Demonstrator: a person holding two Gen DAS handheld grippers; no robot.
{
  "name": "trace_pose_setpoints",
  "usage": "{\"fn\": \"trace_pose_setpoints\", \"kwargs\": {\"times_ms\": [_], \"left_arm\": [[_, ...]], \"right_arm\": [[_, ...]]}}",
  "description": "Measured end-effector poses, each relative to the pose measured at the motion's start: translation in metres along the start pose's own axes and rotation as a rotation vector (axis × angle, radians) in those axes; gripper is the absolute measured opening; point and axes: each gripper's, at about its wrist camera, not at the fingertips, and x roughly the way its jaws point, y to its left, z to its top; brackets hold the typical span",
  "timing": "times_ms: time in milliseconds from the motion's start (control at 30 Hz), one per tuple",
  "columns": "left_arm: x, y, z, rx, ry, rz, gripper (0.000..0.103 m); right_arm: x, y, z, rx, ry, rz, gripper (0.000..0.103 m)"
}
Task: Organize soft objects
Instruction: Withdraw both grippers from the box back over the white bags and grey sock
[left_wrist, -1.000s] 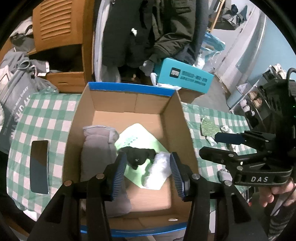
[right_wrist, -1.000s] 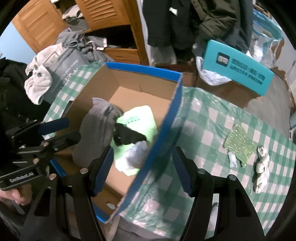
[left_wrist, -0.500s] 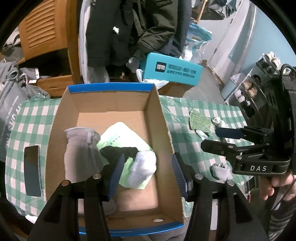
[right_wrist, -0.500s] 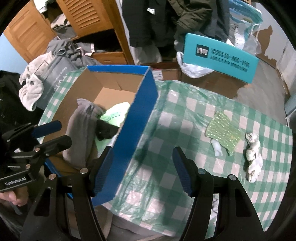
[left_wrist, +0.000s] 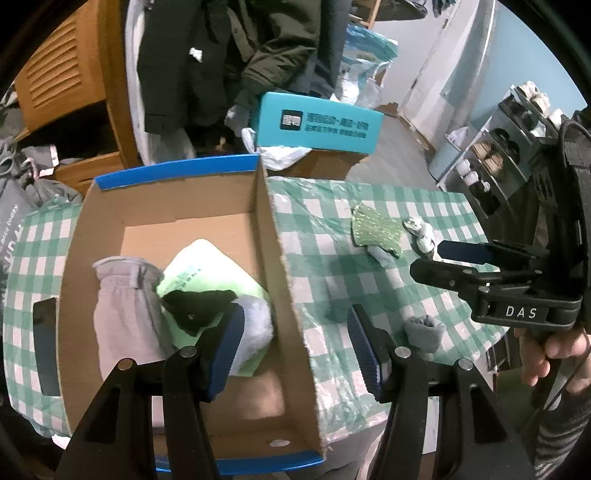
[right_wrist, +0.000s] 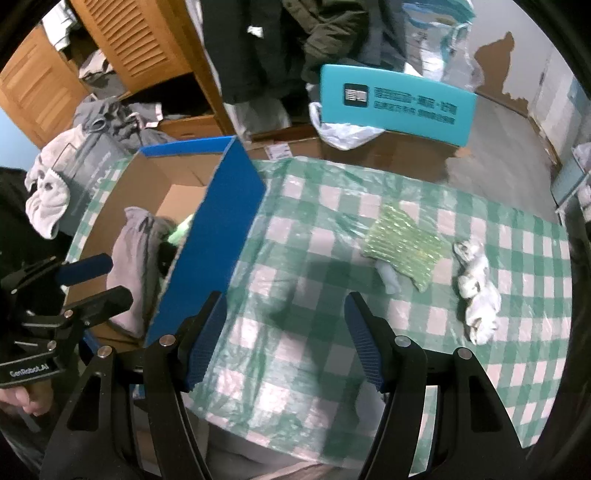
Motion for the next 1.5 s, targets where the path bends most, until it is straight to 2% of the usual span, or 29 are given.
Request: {"fn": "trace_pose_setpoints", "kwargs": {"times_ms": [1000, 1233, 1500], "left_arm": [[0.044, -0.065, 0.003, 0.092, 0.105, -0.028, 0.061], [0.058, -0.075, 0.001, 0.099, 0.136, -0.035, 0.066], [0.075, -0.087, 0.003, 0.107, 0.165, -0.036, 0.066]], "right_arm": [[-0.021, -0.089, -0.032, 0.129, -0.028, -0.072, 0.065], [-0.02, -0.103, -0.038, 0.146, -0.02, -0.088, 0.065], [-0.014, -0.126, -0.044, 0.164, 0.0, -0.131, 0.065]]}}
